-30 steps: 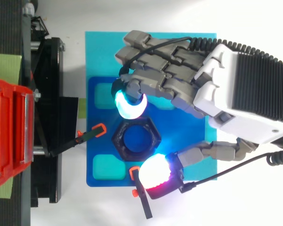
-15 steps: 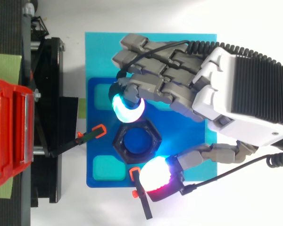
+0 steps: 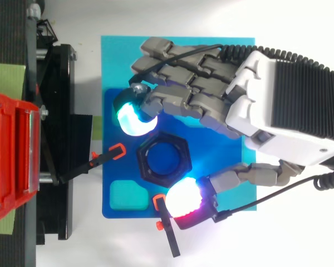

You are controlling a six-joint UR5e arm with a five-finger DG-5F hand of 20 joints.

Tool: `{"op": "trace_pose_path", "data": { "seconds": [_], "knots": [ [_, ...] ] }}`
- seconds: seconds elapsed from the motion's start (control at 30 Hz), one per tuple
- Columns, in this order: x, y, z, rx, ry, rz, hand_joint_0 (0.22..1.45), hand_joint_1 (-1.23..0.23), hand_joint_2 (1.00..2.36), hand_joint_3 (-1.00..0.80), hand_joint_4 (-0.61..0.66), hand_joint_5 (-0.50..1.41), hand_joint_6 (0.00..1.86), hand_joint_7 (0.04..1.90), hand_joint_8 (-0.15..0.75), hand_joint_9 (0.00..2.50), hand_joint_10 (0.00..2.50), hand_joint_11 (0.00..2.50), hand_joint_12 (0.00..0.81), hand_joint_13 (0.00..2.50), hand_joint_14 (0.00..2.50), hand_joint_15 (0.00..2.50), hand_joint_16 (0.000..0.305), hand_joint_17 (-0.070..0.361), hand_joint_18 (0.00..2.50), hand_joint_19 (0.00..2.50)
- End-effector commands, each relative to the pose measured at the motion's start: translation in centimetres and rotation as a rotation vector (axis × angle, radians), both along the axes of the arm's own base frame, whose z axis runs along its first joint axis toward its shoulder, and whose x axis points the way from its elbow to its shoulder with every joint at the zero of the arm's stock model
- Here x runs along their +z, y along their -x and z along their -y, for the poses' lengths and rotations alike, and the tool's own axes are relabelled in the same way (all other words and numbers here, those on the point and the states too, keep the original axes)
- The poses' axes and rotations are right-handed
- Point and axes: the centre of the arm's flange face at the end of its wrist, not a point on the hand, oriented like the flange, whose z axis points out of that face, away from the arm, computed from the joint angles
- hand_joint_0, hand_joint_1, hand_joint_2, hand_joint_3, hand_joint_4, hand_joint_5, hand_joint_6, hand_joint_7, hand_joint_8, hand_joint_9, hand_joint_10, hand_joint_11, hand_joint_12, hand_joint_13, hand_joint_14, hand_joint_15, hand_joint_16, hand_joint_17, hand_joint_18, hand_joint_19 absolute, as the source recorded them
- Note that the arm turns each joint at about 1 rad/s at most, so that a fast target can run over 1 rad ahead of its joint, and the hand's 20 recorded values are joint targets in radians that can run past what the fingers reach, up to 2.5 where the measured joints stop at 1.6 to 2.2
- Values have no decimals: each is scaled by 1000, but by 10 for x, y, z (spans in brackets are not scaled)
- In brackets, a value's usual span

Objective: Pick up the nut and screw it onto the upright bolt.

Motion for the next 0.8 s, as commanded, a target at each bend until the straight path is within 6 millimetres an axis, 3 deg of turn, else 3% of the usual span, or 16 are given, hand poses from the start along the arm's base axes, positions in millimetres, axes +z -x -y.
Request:
{"op": "trace_pose_path", "data": {
  "seconds": [0.0,0.4,0.57,0.77],
  "knots": [
    [1,1,6,10,4,-5,424,-782,1000,-500,253,-229,502,782,323,345,0,0,436,205,0,0,66,148,391,222],
    [9,-3,13,24,5,7,380,-660,1000,-500,225,-235,502,702,332,323,0,0,456,193,0,0,70,157,376,212],
    [21,-8,8,30,3,17,362,-471,1000,-500,212,-211,502,692,336,330,0,0,459,189,0,0,71,160,368,215],
    [21,-7,6,33,7,-2,368,-246,1000,-500,209,-182,502,723,331,360,0,0,452,187,0,0,70,157,338,233]
  ]
}}
